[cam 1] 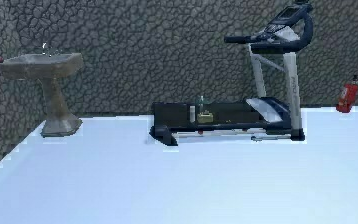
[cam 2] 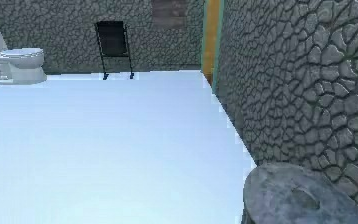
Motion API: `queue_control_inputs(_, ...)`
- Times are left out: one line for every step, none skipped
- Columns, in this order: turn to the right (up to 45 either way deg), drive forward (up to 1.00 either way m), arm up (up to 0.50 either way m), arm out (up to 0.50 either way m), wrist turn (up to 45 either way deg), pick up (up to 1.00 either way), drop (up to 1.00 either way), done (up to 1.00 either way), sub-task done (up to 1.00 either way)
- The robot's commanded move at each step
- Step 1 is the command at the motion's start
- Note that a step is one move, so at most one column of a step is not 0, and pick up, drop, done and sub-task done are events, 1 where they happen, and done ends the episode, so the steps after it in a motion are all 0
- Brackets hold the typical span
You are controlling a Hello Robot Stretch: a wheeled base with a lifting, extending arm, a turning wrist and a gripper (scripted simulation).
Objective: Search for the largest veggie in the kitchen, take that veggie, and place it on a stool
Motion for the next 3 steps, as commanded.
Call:
queue_control_inputs(33.0,0.0,0.0,0.0,0.0,0.0,0.0,0.0,0.0)
queue_control_inputs(0.0,0.1,0.0,0.0,0.0,0.0,0.0,0.0,0.0)
queue_control_inputs(45.0,0.0,0.0,0.0,0.0,0.0,0.0,0.0,0.0)
